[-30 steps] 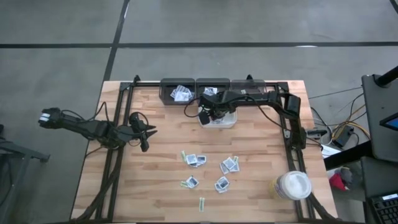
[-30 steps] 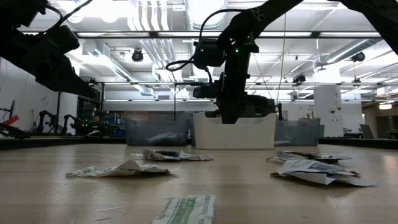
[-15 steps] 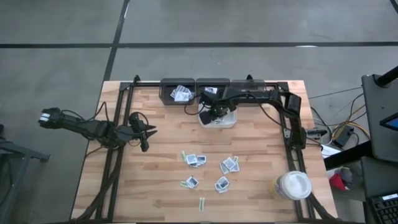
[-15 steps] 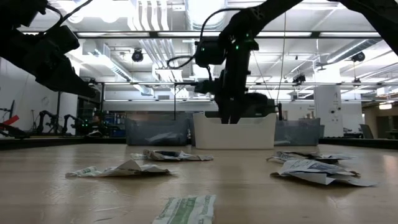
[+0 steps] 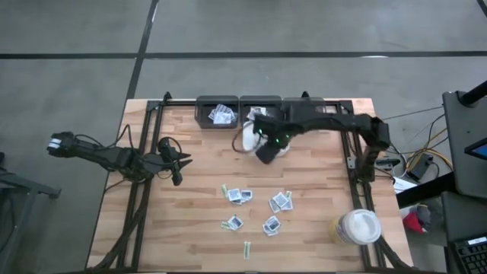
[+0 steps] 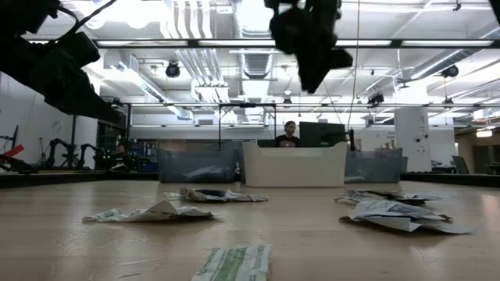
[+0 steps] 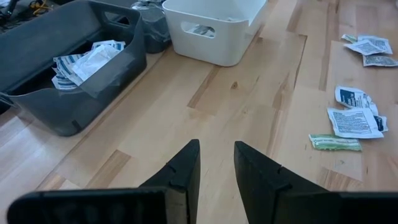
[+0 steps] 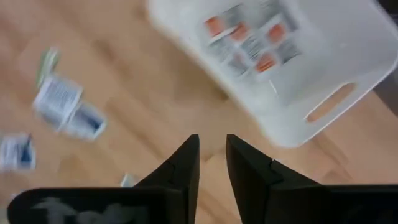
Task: Pick & Place First Aid Supplies
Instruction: Put the blue alcohol pad into the middle gray bin
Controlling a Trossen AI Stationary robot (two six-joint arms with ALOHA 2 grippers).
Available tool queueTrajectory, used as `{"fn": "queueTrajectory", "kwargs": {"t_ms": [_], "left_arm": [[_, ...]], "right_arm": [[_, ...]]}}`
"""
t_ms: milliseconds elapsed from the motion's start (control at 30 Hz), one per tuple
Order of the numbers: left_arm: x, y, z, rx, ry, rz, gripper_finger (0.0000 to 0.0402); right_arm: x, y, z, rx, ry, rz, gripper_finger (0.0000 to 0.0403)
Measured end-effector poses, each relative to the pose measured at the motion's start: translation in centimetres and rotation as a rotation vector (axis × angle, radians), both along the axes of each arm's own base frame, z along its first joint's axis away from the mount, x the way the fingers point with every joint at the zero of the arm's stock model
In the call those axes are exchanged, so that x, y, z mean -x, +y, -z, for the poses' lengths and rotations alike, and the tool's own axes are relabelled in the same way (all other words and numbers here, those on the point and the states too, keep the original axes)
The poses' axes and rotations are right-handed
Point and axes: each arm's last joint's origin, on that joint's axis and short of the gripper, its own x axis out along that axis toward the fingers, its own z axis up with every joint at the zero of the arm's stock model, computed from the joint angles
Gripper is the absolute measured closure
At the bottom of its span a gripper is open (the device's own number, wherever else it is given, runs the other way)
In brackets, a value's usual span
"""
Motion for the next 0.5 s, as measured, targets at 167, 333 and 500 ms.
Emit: {"fn": "queueTrajectory", "kwargs": {"t_ms": [167, 333, 500], "left_arm": [[0.0, 0.0, 0.0, 0.0, -0.001, 0.0, 0.0307], [0.0, 0.0, 0.0, 0.001, 0.0, -0.001, 0.0307], [0.0, 0.0, 0.0, 0.001, 0.0, -0.001, 0.0307]], "right_arm": [[1.2, 4.2, -0.8, 0.012, -0.012, -0.194, 0.0342], [1.8, 7.6, 0.5, 0.03, 0.03, -0.41, 0.0349], [2.2, 9.6, 2.6, 0.039, 0.08, -0.553, 0.0351]]}}
